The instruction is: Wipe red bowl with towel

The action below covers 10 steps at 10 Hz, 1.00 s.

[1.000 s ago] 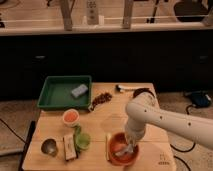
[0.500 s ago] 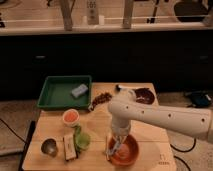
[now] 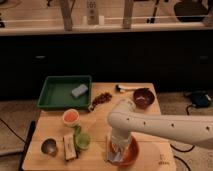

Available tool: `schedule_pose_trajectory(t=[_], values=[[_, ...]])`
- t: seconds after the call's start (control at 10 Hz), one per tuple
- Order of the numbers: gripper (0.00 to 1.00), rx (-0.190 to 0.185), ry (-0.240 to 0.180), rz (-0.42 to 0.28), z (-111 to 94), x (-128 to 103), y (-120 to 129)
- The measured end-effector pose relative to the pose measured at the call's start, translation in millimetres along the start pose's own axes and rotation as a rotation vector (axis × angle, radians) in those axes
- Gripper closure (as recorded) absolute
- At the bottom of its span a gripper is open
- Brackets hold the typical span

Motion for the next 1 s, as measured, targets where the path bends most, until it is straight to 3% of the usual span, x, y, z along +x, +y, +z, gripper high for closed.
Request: schedule_pose_trajectory(t=[0.3, 0.5, 0.8, 1.0], values=[[1.0, 0.009, -0.009, 0.083, 9.1, 13.6, 40.6], [1.0, 0.025, 0.001, 0.123, 3.1, 32.2, 50.5], [1.0, 0.031, 0.026, 0.117, -17.6, 48.9, 33.7], [1.0, 0.017, 0.039, 0.079, -24.1, 48.4, -0.5]])
